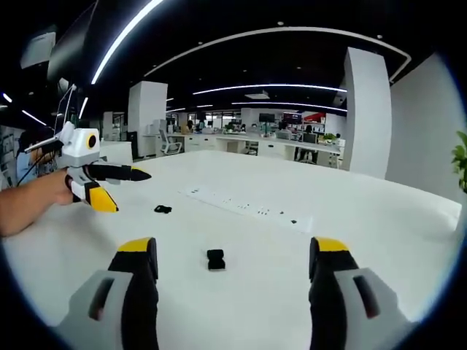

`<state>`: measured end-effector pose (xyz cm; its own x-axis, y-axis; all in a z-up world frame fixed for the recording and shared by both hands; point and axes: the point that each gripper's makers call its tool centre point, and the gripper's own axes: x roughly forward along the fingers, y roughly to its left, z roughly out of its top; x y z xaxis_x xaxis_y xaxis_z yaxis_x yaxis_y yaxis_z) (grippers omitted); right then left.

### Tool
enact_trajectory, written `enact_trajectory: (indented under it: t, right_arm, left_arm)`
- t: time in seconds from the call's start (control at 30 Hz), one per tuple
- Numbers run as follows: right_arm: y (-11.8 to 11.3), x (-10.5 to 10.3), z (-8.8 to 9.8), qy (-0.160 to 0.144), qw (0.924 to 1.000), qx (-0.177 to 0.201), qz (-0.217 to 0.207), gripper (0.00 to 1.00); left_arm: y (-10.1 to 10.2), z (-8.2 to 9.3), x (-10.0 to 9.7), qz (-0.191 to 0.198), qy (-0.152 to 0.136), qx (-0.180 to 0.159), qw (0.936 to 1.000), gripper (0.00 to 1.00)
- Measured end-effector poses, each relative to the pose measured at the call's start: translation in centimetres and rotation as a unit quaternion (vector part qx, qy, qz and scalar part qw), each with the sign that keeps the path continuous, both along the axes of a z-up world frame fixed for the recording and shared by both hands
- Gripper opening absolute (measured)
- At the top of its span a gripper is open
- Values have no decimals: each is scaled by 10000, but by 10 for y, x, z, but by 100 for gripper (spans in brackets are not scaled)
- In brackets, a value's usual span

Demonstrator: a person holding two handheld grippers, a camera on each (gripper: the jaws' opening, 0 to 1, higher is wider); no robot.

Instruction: Snap the two parts of the plastic buckle together until the buckle closes and remains connected.

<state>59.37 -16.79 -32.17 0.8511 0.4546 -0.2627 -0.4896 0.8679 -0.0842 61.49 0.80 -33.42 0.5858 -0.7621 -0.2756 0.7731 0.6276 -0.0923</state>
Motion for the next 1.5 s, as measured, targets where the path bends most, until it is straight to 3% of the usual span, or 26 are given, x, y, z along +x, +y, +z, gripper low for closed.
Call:
enact_trajectory:
  t: [1.07,1.5]
  right_arm:
    - [3,31,4,-40,10000,-3,76,84]
    - [0,41,11,-77,9999,53,56,83]
  left_arm:
    - [1,-7,20,-159,105,94,9998,95]
    - [-4,-3,30,-225,55,94,9997,94]
